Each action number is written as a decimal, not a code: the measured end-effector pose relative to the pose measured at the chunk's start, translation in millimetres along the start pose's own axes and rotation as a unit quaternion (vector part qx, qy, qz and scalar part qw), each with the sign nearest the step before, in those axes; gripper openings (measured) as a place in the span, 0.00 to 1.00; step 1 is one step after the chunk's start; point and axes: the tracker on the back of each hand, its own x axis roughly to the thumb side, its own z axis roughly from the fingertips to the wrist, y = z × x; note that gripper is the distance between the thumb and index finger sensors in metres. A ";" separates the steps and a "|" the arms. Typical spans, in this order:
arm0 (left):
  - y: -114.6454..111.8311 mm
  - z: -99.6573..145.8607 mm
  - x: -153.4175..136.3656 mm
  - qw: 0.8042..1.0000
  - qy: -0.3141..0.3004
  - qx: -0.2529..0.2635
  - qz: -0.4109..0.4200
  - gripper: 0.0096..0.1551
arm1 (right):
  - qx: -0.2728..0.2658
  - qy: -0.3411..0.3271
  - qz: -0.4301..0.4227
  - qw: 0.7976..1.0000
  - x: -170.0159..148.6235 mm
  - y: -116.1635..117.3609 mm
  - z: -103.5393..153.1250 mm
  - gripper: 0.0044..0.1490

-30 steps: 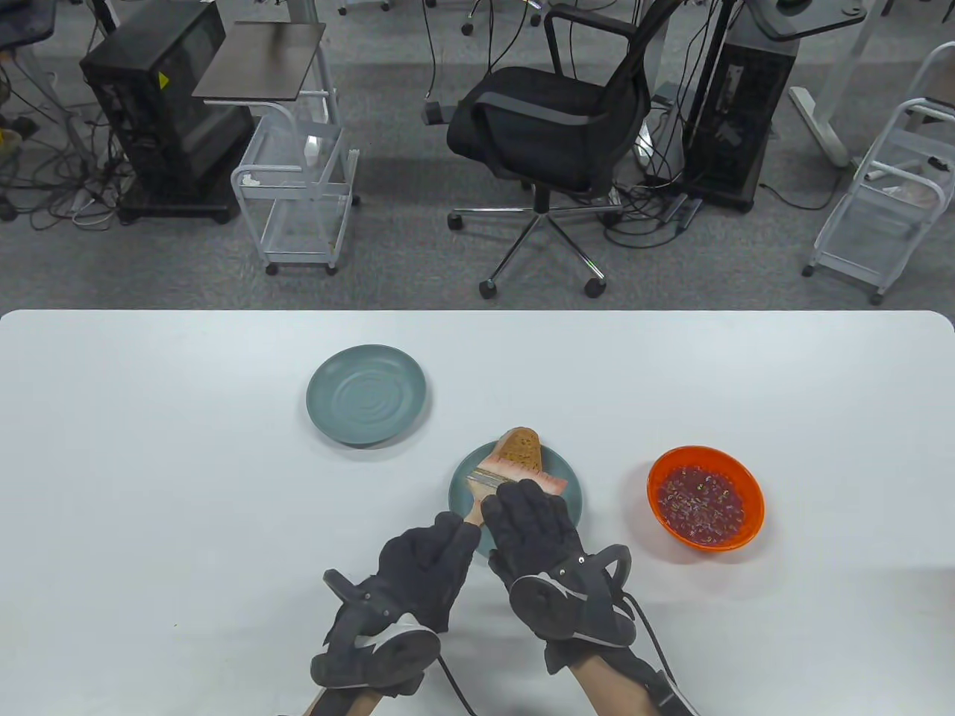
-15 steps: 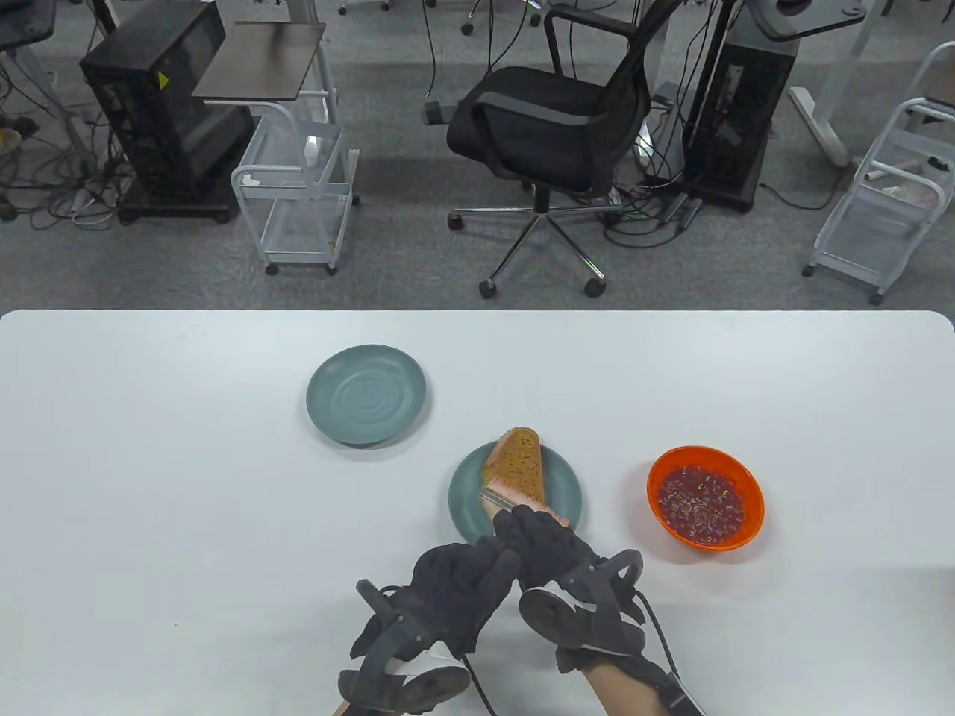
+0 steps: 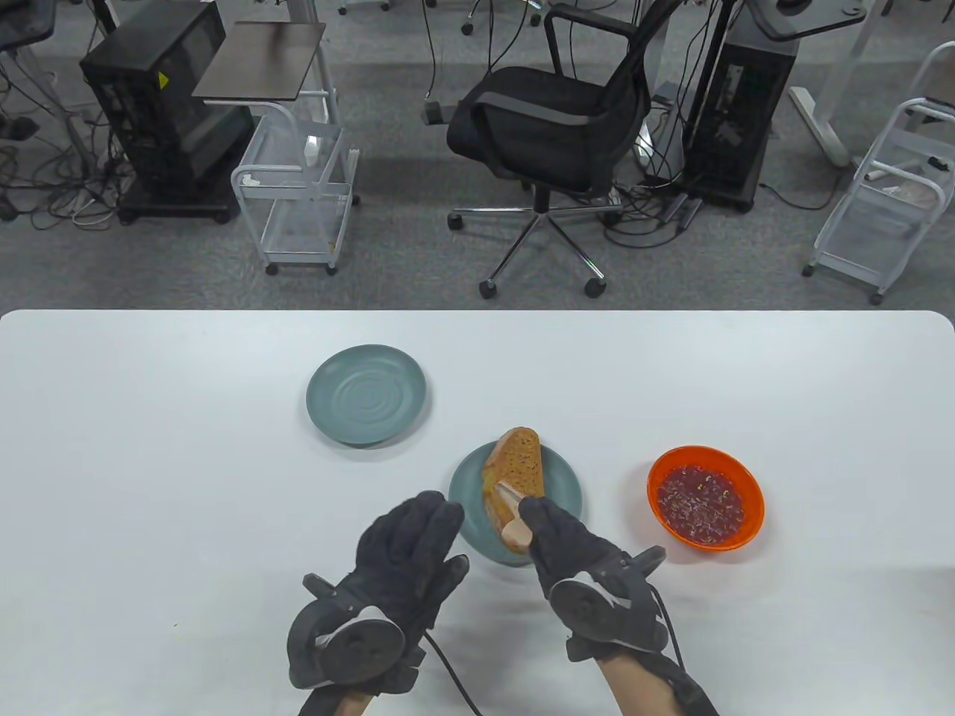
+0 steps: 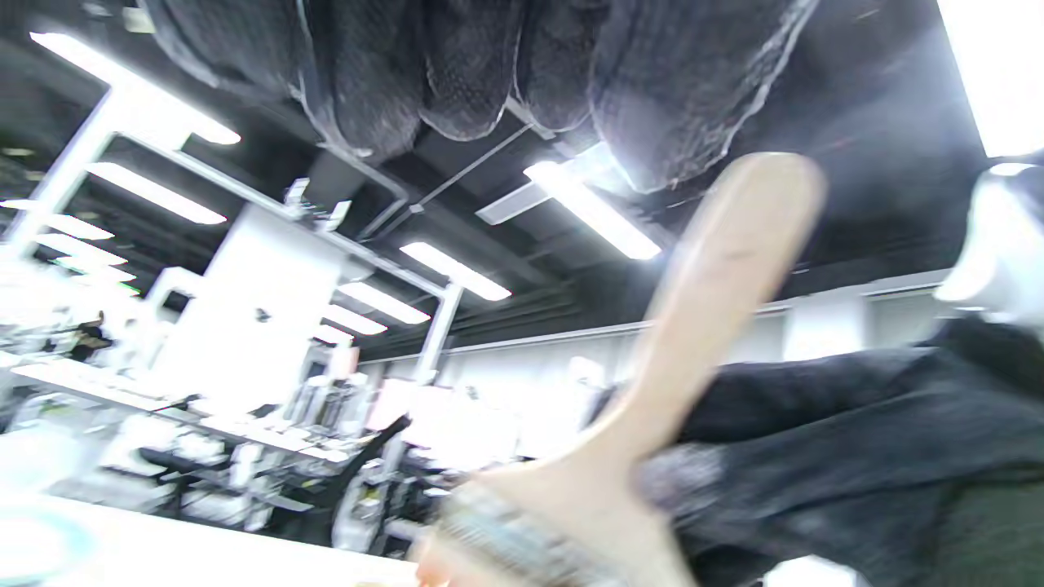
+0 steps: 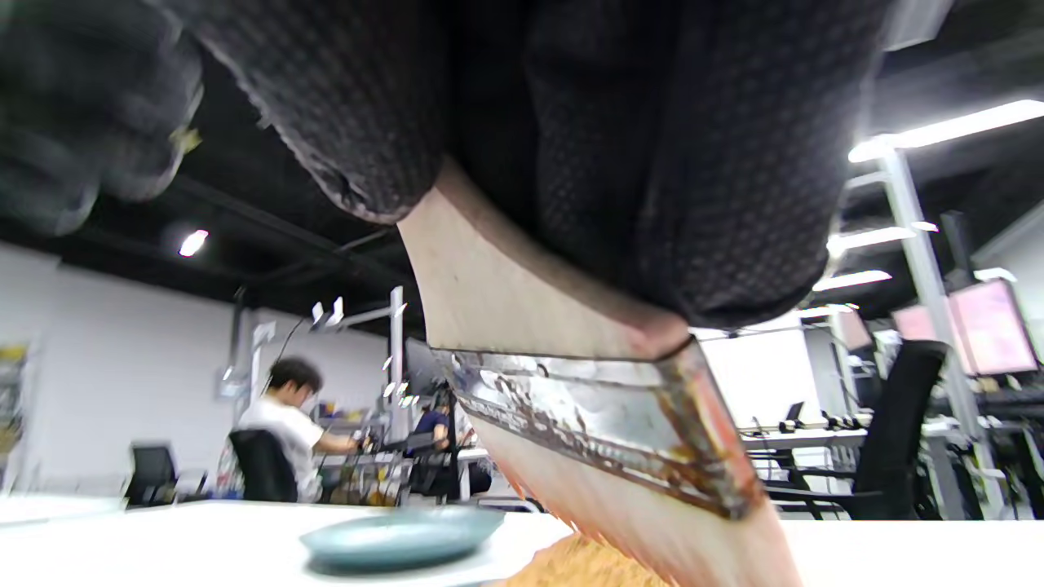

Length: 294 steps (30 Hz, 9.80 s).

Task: Dip brush into ketchup and spread onto bread slice

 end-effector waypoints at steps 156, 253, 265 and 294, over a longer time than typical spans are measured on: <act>-146.8 -22.1 -54.4 0.915 0.161 -0.370 0.018 0.34 | -0.071 0.329 -0.206 0.919 -82.5 62.2 -44.7 0.29; -147.7 -18.9 -51.6 0.896 0.165 -0.413 0.001 0.37 | -0.130 0.356 -0.158 0.912 -104.9 38.8 -37.4 0.29; -148.2 -18.3 -51.1 0.893 0.167 -0.417 0.004 0.38 | -0.087 0.351 -0.198 0.911 -87.2 55.5 -42.8 0.29; -148.1 -16.8 -51.9 0.887 0.171 -0.428 0.015 0.39 | -0.077 0.356 -0.250 0.897 -75.8 71.0 -45.4 0.29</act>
